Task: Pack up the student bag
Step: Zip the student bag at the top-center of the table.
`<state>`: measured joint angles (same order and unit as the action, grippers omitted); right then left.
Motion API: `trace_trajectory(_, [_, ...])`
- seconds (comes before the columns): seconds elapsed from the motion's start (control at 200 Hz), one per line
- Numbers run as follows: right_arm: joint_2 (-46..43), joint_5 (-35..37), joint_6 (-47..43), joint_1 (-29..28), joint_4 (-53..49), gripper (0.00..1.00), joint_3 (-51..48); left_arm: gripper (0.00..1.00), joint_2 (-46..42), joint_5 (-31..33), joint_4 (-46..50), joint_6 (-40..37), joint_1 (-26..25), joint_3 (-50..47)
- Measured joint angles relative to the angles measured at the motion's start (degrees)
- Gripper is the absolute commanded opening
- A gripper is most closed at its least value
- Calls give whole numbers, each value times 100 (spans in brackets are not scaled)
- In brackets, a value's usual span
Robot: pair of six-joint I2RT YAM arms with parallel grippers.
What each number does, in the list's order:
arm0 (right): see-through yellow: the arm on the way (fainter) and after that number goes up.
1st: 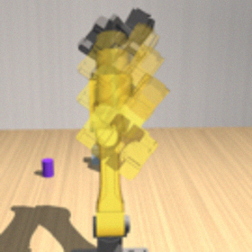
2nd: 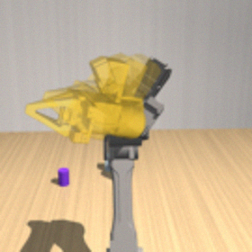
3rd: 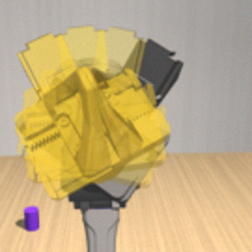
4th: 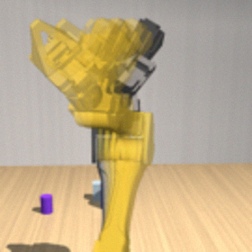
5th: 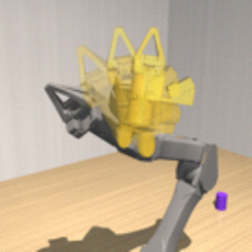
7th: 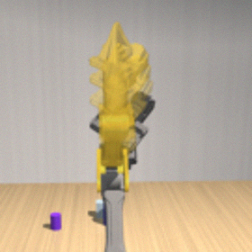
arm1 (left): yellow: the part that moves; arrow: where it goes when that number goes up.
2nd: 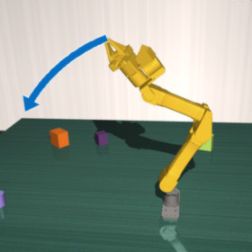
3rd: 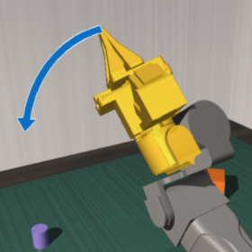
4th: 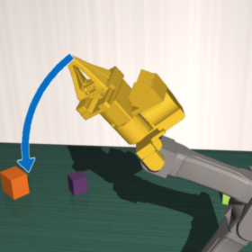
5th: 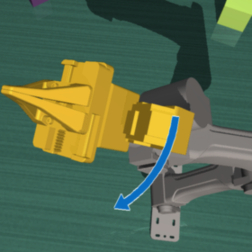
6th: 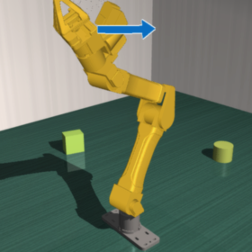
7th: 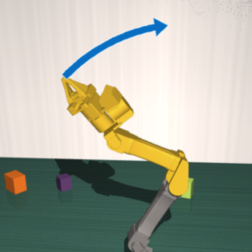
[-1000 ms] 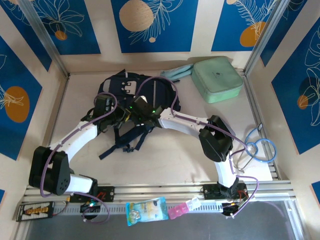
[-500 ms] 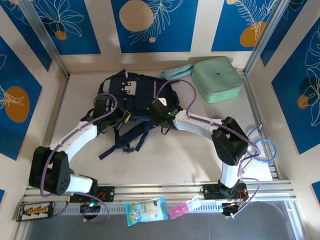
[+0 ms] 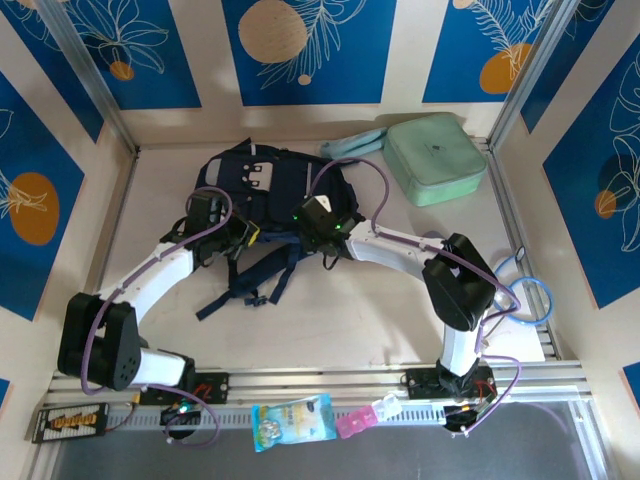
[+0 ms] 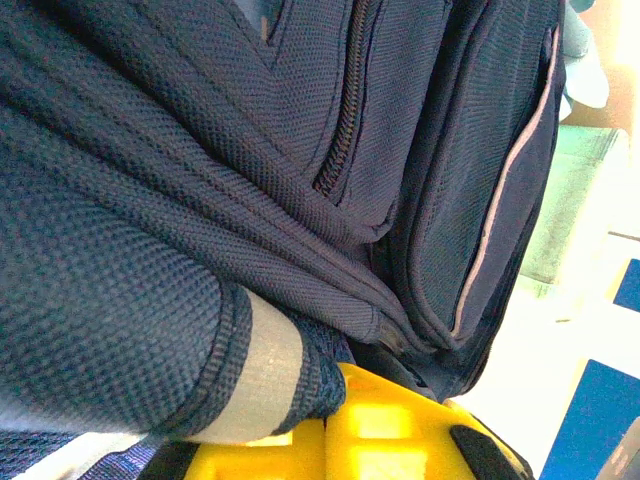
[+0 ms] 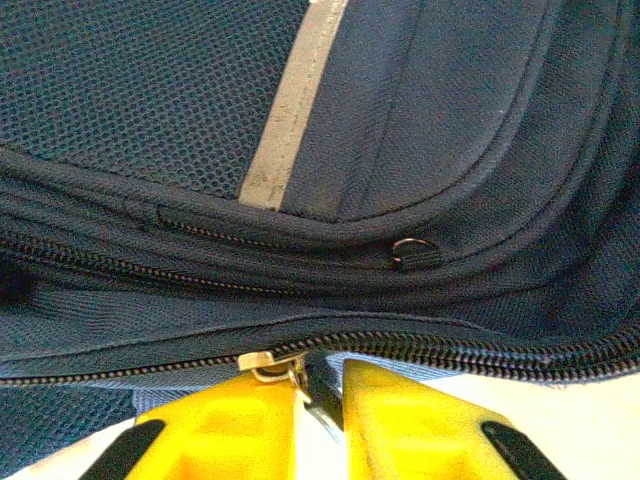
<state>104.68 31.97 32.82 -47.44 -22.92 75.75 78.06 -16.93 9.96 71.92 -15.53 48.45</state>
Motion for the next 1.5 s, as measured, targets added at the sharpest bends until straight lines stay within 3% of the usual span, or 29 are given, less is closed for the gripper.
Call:
trace_trajectory(0.3, [-173,289,140,17,164,11,-546,0,-24,-61,-7,-35,144,-195])
trace_trajectory(0.53, [-619,350,326,372,219,11,-1139,0,-192,-251,2,-46,339,-450])
trace_trajectory(1.04, [-531,-977,-1029,785,699,23,-1174,0,-245,-227,39,-157,498,-511])
trace_trajectory(1.375, [-518,-1145,-1550,772,890,19,-1338,0,-229,-212,107,-197,584,-511])
trace_trajectory(1.5, [-520,-1143,-1709,730,973,12,-1482,0,-221,-214,129,-238,614,-511])
